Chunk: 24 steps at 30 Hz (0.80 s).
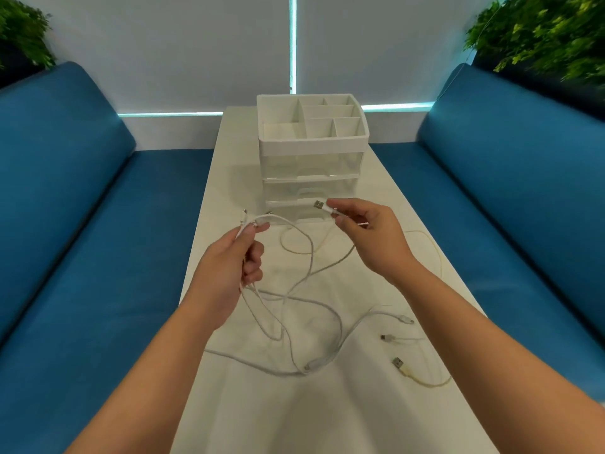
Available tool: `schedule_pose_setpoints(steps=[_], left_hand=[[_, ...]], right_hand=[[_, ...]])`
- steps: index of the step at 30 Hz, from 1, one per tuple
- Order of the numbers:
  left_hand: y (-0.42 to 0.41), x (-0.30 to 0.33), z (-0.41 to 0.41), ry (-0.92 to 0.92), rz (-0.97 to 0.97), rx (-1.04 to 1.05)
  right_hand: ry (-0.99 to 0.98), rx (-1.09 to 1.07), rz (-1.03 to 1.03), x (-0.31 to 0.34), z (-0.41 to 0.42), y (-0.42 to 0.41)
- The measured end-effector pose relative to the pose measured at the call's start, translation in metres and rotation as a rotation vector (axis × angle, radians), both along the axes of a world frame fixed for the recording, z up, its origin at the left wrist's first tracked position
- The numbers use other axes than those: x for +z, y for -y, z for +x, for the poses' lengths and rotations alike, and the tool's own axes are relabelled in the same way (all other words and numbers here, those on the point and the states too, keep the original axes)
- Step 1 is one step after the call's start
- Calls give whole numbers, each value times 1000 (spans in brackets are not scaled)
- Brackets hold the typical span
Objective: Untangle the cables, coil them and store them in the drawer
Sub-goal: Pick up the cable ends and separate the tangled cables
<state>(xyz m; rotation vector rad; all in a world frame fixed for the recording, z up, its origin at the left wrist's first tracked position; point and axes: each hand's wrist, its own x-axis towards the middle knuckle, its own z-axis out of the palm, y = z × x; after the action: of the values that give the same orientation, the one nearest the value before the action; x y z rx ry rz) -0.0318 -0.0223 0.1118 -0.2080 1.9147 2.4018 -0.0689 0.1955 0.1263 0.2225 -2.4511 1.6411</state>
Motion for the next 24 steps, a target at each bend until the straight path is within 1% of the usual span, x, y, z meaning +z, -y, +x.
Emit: schedule_pose_setpoints(steps=[7,10,12,15,17,19,24], left_hand=[[-3,11,10,67,193,-18],[-2,15,12,59,224,-12],[-3,16,12,63,229,-3],[-5,18,11,57,194,1],[-6,18,11,39,151,4],[-6,15,10,26,138,-5],[-4,6,9,21,135,-3]], right_hand=[[147,1,2,-45,6,1],[171,-9,4,-58,6,1],[233,-32,46,-64,6,1],[487,-62,216,-78,6,-3],[633,-39,393,-92,10,-5],[672,7,546,-103,18,-5],[662,114,724,-114,30,1]])
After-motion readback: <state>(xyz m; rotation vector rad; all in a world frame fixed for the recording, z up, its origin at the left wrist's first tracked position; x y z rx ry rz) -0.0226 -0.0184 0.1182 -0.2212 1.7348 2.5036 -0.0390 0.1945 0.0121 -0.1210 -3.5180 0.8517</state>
